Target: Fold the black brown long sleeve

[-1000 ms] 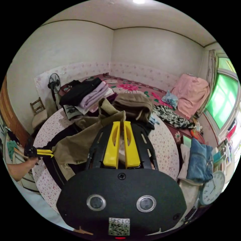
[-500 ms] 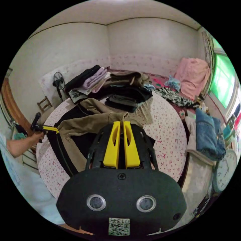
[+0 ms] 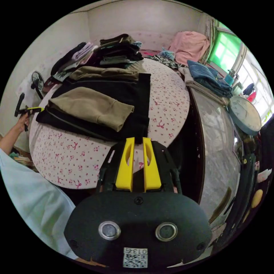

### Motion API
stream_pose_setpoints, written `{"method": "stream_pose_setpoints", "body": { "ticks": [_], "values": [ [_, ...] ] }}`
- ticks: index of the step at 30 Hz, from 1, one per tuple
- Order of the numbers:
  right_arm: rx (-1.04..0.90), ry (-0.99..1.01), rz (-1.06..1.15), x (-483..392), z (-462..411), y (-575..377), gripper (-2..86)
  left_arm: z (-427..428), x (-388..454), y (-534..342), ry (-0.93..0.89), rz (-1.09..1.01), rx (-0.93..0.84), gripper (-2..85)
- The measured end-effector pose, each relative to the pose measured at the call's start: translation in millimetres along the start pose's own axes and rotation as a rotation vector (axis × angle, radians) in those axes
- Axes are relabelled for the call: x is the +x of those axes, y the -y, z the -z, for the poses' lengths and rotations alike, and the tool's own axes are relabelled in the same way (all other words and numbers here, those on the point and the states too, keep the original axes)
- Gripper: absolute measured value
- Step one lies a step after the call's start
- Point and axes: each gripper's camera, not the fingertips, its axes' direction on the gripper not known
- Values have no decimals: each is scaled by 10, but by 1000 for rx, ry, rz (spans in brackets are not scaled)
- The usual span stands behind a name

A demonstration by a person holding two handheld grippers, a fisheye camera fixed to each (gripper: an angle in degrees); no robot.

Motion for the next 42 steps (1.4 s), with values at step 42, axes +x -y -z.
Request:
{"method": "stream_pose_setpoints", "body": {
  "ticks": [42],
  "values": [
    [-125, -2, 74, 30, -618, 436, 3, -291, 631, 364, 29, -150, -116, -1]
  ]
}}
